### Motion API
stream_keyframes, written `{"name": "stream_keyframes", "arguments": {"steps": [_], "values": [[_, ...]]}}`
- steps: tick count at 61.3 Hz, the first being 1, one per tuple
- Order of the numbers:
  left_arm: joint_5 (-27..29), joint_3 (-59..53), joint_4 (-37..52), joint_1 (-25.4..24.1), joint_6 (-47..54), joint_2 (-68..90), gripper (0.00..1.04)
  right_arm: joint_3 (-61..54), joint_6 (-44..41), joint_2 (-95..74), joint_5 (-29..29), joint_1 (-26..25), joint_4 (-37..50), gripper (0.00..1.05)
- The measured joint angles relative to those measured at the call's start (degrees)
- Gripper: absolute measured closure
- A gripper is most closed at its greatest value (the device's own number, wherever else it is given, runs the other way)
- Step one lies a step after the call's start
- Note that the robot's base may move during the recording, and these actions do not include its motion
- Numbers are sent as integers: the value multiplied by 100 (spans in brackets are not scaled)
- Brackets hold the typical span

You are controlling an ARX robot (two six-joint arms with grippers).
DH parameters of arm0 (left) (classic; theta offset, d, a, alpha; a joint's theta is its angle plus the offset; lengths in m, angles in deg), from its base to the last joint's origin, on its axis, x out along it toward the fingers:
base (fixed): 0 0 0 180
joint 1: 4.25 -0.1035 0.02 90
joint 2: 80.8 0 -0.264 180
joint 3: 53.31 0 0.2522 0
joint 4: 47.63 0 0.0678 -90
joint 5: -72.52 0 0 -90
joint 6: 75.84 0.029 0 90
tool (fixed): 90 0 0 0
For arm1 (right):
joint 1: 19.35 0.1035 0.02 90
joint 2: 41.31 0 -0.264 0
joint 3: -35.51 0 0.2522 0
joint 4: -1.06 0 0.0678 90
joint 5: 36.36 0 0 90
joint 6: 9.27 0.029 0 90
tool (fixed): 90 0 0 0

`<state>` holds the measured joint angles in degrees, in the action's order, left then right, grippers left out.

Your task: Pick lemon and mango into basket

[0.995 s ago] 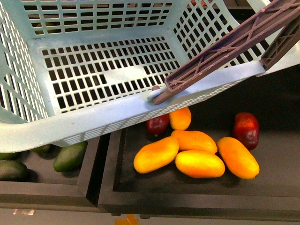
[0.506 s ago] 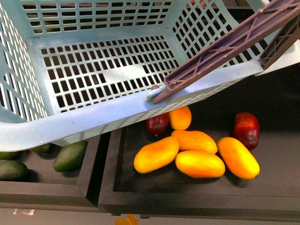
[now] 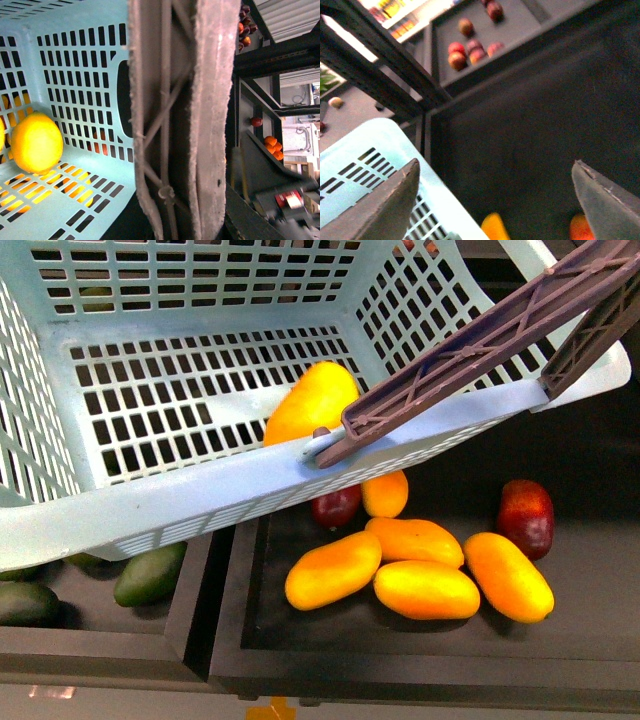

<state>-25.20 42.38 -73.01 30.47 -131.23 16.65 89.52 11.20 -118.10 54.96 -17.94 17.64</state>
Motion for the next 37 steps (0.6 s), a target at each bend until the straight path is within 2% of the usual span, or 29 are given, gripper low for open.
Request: {"name": "stream_keyframes", "arguments": {"steps": [5,10,27,37], "values": [[2,0,0,-2,-13,0,88,-800,-1034,538,-42,-160,927,39],[-26,0,2,17,4,0,88,-1318,-1547,874,-122,-153,1207,53],[-13,0,2,15,11,0,88,-2500,-1950,1685,-127,-149,1381,102],[-2,0,2,13,4,0,88,-2911,-2009,2157,-131,-149,1325,103]]}}
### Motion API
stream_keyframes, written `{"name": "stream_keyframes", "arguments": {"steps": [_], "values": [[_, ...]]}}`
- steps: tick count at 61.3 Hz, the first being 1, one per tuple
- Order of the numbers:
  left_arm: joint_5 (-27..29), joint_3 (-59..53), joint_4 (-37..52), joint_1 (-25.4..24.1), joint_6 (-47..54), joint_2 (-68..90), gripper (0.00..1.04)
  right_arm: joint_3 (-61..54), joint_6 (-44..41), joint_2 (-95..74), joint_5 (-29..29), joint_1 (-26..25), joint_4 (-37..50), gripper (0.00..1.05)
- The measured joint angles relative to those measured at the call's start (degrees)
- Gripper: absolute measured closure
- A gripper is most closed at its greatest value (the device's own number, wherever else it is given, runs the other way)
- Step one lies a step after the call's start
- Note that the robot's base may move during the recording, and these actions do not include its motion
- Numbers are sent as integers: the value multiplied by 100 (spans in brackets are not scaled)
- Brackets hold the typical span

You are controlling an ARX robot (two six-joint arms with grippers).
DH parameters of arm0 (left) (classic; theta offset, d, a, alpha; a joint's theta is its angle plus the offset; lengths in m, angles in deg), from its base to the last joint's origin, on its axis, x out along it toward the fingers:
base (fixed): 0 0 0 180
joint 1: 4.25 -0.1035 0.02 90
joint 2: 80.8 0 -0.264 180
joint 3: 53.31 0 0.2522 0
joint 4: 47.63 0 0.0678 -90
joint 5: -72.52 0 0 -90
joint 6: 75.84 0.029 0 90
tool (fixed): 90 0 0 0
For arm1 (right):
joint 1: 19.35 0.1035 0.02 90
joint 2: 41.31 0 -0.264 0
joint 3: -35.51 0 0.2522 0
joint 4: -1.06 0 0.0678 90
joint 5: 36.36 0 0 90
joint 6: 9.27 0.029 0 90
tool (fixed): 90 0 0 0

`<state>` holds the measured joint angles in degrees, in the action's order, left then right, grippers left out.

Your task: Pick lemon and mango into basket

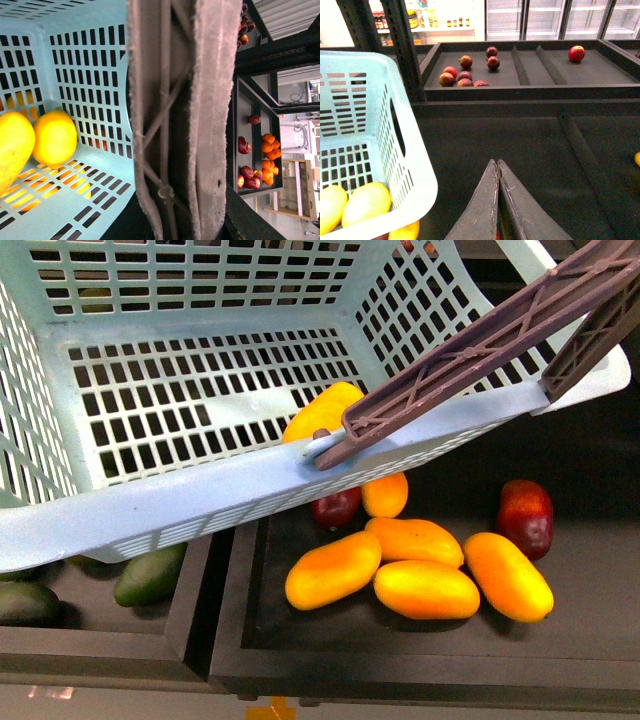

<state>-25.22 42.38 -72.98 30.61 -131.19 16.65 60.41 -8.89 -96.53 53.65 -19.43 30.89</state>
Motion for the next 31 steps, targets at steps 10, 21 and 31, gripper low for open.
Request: {"name": "stream_keyframes", "arguments": {"steps": [10,21,31], "values": [[-2,0,0,-2,4,0,88,-350,-2,560,-2,0,-216,103],[-72,0,0,0,-7,0,88,-616,-2,1134,0,0,-540,103],[-37,0,0,-2,-4,0,88,-769,-2,1668,0,0,-903,103]]}}
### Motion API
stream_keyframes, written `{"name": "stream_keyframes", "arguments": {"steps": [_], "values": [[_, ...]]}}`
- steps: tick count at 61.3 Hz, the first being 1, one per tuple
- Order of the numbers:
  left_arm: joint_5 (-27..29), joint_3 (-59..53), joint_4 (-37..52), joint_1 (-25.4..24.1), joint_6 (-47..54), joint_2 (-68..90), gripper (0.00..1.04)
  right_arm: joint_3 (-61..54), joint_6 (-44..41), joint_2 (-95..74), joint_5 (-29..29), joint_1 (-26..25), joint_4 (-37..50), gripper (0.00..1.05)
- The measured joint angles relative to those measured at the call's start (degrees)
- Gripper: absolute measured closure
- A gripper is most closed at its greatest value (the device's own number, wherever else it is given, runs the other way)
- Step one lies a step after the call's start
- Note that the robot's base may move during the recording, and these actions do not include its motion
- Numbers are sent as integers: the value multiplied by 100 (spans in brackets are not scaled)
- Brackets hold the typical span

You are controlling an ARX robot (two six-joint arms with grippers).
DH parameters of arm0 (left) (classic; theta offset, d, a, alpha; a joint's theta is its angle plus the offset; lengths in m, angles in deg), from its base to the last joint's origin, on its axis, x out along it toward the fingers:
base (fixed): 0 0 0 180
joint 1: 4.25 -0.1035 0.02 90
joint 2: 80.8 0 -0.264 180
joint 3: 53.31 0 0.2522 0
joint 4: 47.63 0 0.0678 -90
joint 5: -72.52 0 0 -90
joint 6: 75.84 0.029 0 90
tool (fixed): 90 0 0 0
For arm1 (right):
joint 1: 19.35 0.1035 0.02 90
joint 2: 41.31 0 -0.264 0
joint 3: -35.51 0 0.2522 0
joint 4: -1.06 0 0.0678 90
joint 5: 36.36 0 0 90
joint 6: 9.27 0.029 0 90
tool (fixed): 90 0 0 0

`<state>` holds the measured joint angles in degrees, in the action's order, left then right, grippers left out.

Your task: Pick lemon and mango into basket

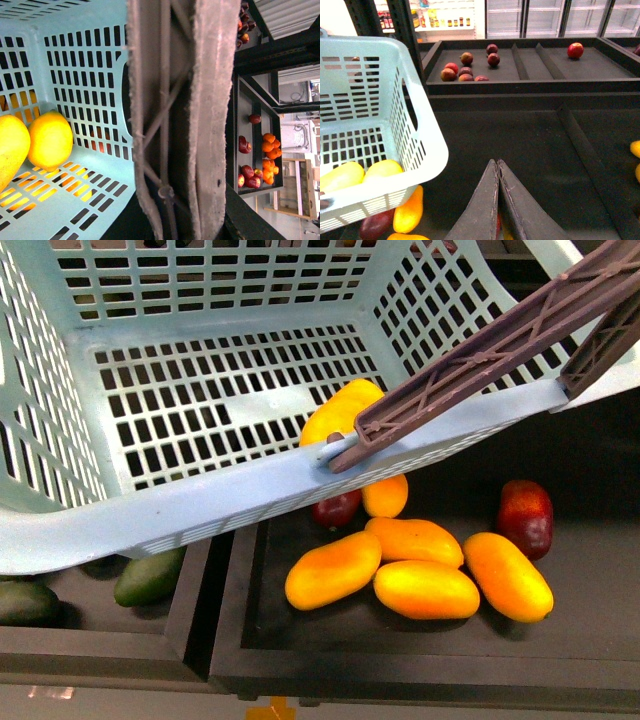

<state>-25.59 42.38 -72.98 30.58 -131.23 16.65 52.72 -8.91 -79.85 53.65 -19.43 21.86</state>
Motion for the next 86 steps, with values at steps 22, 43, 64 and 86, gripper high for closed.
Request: {"name": "stream_keyframes", "arguments": {"steps": [22,43,64,86], "values": [[4,0,0,0,7,0,88,-245,-2,1154,-2,2,-787,103],[20,0,0,-2,4,0,88,-245,-2,2072,-2,2,-1674,103],[13,0,0,0,4,0,88,-245,-2,2664,-2,2,-2262,103],[17,0,0,0,4,0,88,-245,-4,3803,2,2,-3438,103]]}}
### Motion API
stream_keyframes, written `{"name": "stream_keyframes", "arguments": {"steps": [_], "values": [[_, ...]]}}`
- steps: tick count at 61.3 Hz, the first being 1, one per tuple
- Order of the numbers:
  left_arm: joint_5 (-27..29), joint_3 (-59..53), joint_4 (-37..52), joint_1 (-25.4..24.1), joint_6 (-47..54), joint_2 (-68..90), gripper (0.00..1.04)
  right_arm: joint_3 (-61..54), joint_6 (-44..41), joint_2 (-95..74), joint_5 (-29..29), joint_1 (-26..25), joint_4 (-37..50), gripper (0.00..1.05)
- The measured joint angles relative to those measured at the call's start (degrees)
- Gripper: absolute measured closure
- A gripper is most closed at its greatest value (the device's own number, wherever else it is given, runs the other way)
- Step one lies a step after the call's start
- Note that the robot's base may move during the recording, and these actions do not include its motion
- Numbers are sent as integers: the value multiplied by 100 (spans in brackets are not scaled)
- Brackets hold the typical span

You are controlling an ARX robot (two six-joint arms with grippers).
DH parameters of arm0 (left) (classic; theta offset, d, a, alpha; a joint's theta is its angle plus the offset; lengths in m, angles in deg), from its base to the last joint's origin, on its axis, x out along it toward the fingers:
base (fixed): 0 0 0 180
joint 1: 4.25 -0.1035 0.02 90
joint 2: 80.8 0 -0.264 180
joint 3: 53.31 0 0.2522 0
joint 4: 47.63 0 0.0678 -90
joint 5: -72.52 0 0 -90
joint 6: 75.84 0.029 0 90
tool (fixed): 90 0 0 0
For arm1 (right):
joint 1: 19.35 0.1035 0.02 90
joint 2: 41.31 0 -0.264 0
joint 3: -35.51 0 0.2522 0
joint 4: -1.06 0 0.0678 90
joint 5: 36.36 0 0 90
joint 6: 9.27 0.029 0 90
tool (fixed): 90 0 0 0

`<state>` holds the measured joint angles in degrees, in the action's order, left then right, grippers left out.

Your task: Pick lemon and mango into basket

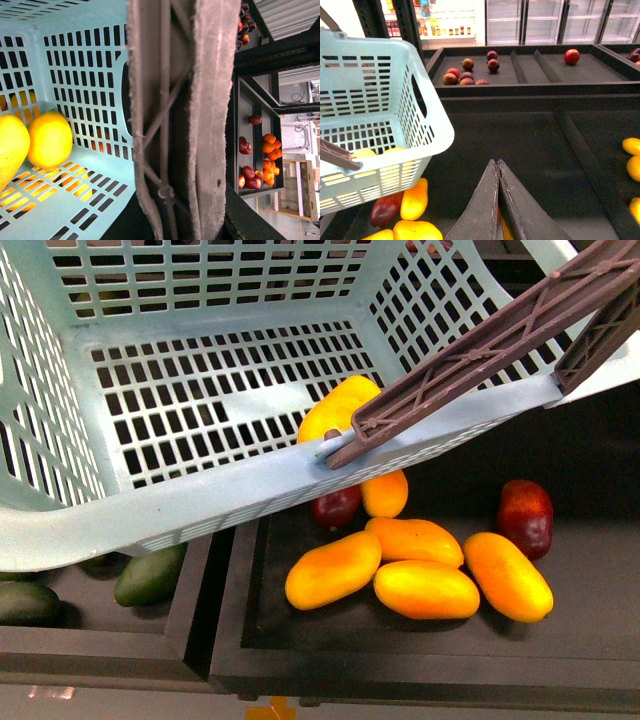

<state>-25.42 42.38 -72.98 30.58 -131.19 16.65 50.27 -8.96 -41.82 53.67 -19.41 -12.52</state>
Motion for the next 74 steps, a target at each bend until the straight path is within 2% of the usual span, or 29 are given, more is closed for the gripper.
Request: {"name": "stream_keyframes", "arguments": {"steps": [3,5,8,23,29,36,50,74], "values": [[-4,0,0,0,4,0,88,0,0,0,-2,0,-2,102],[-4,0,0,0,4,0,88,0,-9,4,-2,0,-9,98],[-20,-2,0,0,-11,0,88,0,-9,9,-2,0,-9,87],[-2,-2,0,-2,-4,0,88,0,-9,15,-2,0,-11,47],[-4,-2,0,0,-4,0,88,0,-9,15,-2,0,-11,25],[-2,0,0,0,-4,0,88,0,-7,15,13,0,-11,7],[-168,-2,0,68,-90,7,88,0,-9,20,11,0,-17,9],[37,-2,4,-7,11,7,88,0,-11,33,11,4,-22,9]]}}
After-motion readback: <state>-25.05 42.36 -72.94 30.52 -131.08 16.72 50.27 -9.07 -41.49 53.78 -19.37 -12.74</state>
